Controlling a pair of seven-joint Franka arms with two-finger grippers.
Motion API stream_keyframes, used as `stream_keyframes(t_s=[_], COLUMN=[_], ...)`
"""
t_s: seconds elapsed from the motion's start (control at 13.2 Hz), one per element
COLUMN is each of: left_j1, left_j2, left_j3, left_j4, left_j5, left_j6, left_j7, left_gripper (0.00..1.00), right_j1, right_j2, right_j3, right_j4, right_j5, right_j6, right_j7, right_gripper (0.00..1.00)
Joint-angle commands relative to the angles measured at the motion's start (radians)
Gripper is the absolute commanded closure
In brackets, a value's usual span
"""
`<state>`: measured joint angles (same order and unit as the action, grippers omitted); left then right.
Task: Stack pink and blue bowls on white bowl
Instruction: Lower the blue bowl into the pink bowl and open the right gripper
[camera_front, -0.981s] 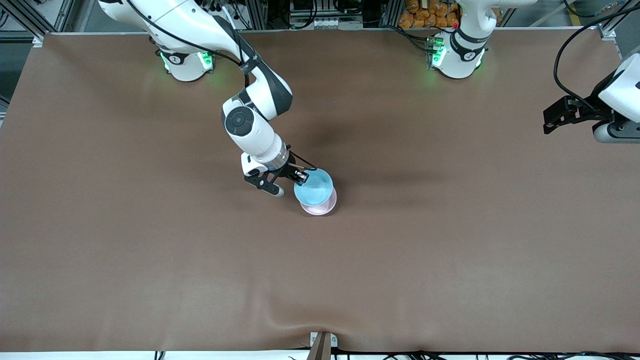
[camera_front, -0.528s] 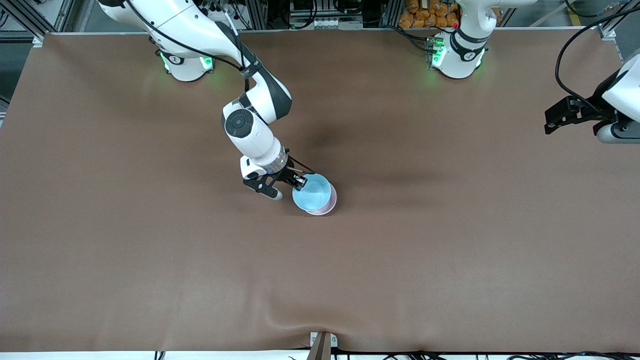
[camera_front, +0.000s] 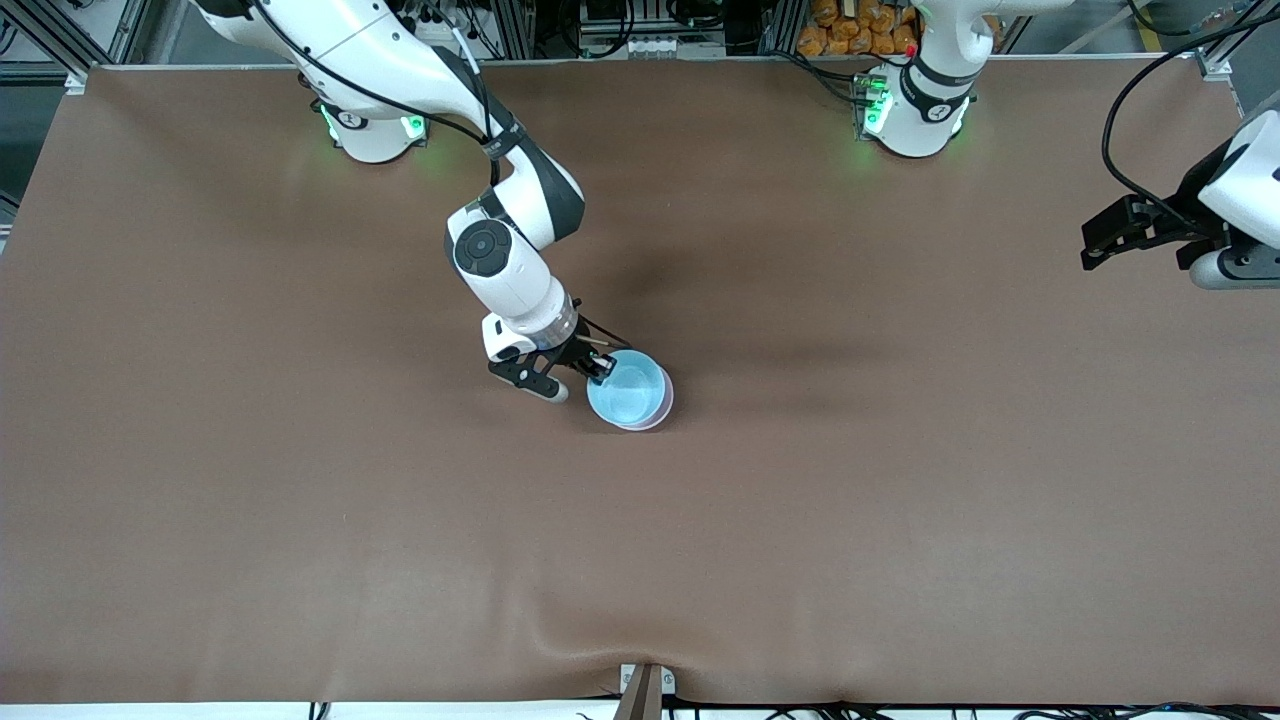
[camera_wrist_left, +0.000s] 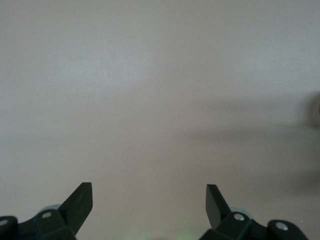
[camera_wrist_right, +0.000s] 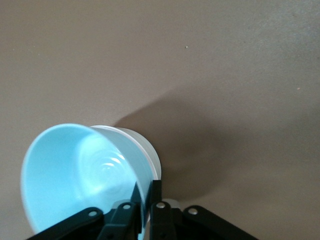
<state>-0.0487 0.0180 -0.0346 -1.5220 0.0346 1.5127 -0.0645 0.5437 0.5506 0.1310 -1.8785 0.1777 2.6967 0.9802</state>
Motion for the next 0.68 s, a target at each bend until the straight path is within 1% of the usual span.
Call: stream_keyframes(t_s=[0.0,0.08,0.3,0.38,0.45,0.6], left_j1=[0.019,0.020,0.023,0.024,0.026,0.026], left_j2=[-0.001,0.002,0.008,0.008,0.008,0.010], left_j3=[-0.014,-0.014,-0.010,-0.005,0.002,0.013], left_j4=[0.003,0.003,0.003,0.003,0.003,0.003], left_j5=[-0.013,-0.016,-0.016,-0.015,-0.015,-0.015], left_j6=[0.000,0.000,0.001,0.001,0.001,0.001], left_j7=[0.005,0.003,0.005,0.003,0.003,0.005], left_gripper=[0.00,0.00,0.00,0.00,0.00,0.00], right_j1=[0.015,0.015,0.001,-0.005,-0.022,-0.068], right_j2=[0.019,0.019,0.000,-0.024,-0.050,-0.125], right_j3=[-0.011,-0.011,-0.011,-0.013,-0.017,-0.042], right_j4=[0.035,0.036,0.050,0.049,0.047,0.049], right_j5=[-0.011,-0.007,-0.007,-0.007,-0.007,-0.012], right_j6=[0.005,0.005,-0.004,-0.011,-0.032,-0.136], right_j7=[0.015,0.028,0.054,0.054,0.052,0.038], right_gripper=[0.07,0.00,0.00,0.00,0.00,0.00])
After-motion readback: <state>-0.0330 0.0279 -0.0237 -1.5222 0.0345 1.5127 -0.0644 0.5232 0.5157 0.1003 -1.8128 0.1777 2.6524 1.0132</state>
